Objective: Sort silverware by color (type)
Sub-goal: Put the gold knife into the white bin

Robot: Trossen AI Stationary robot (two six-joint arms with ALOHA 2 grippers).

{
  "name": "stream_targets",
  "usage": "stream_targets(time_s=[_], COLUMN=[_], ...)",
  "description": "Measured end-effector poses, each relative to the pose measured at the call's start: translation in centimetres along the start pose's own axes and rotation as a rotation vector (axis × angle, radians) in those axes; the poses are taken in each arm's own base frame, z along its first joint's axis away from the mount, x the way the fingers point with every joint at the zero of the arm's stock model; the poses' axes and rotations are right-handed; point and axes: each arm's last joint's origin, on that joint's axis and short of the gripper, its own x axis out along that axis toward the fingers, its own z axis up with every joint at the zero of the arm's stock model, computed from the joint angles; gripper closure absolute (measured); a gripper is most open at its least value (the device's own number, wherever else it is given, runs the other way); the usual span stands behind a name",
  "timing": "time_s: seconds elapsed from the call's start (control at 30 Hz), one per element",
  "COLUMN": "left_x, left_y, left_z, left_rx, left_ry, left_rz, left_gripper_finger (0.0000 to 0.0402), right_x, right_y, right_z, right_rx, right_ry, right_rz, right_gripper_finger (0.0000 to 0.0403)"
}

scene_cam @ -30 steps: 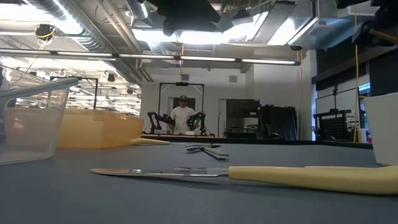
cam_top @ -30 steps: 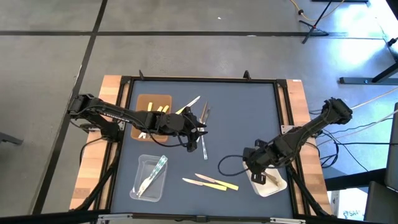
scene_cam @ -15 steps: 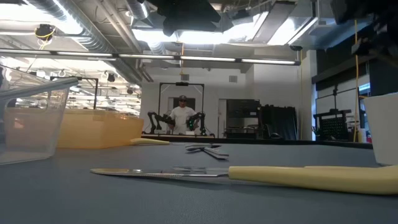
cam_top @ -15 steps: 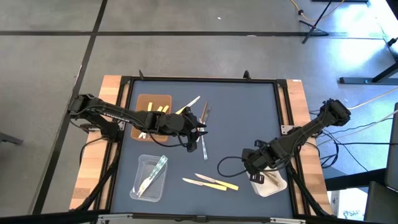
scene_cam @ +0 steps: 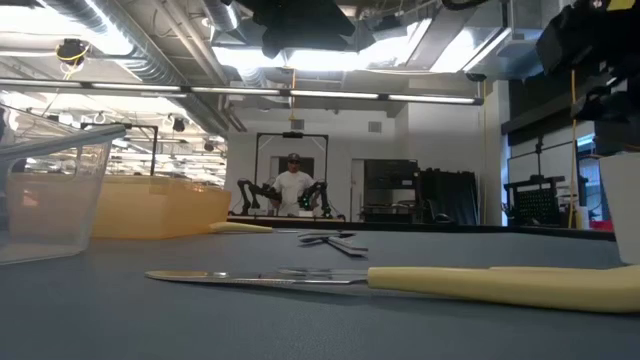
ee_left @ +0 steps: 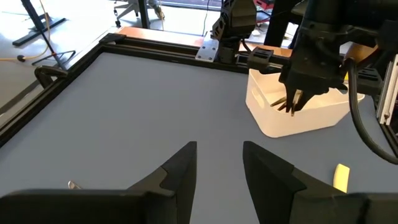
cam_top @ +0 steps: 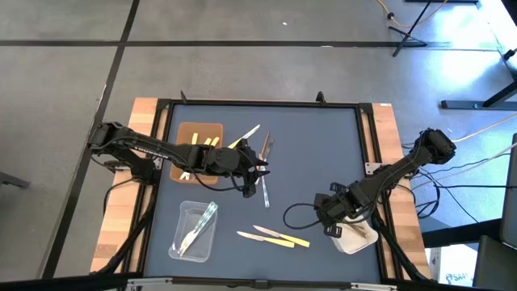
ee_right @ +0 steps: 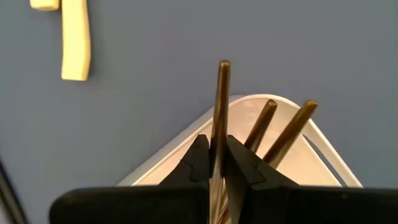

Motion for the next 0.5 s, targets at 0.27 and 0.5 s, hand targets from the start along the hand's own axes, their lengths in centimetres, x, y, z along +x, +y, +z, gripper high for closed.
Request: stream_targets(time_s=[0.27,0.5], left_x=[0.00,0.00], left_y=[0.00,-0.03], left_z=[0.00,-0.01], left_rx=[-0.001,0.000], left_ry=[0.000,0.002], left_rz=[0.000,-0.011], left_gripper_finger=[0.0277,0.0277], right_x=[0.00,0.00], right_y=[-0.05,-0.04], right_z=[0.11,0.11], right_rx=[-0.010,-0.010], right_ry=[-0.029,-0.030], right_rz=[-0.022,-0.022], right_gripper_finger=[0.0394,0.0376])
